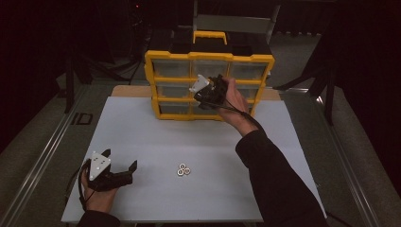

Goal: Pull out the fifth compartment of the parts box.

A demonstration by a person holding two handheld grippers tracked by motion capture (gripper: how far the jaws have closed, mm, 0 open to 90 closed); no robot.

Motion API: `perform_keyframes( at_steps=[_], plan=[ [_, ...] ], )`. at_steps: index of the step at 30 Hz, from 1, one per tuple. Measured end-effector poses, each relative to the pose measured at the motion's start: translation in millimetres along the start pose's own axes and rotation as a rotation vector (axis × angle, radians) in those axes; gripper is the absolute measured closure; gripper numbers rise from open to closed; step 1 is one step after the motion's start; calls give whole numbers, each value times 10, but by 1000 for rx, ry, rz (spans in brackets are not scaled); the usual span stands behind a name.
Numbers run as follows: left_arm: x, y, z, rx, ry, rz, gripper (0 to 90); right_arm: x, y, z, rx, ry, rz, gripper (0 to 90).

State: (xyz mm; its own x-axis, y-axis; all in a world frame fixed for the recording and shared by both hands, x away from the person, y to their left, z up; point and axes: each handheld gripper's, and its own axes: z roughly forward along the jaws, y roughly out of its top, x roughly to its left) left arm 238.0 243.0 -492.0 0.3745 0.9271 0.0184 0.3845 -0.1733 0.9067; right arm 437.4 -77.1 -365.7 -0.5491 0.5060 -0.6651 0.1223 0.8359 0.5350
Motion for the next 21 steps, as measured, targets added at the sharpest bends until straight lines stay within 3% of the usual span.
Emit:
perform_keyframes(
  at_steps=[11,16,21],
  plan=[
    [-1,0,-1,2,-1,1,0,56,20,62,67,-106,-184,347],
    [0,-1,-2,2,0,1,0,74,0,104,92,-141,-224,364],
    [-5,-1,1,2,-1,1,0,123,-27,139,105,-194,-305,388]
  ],
)
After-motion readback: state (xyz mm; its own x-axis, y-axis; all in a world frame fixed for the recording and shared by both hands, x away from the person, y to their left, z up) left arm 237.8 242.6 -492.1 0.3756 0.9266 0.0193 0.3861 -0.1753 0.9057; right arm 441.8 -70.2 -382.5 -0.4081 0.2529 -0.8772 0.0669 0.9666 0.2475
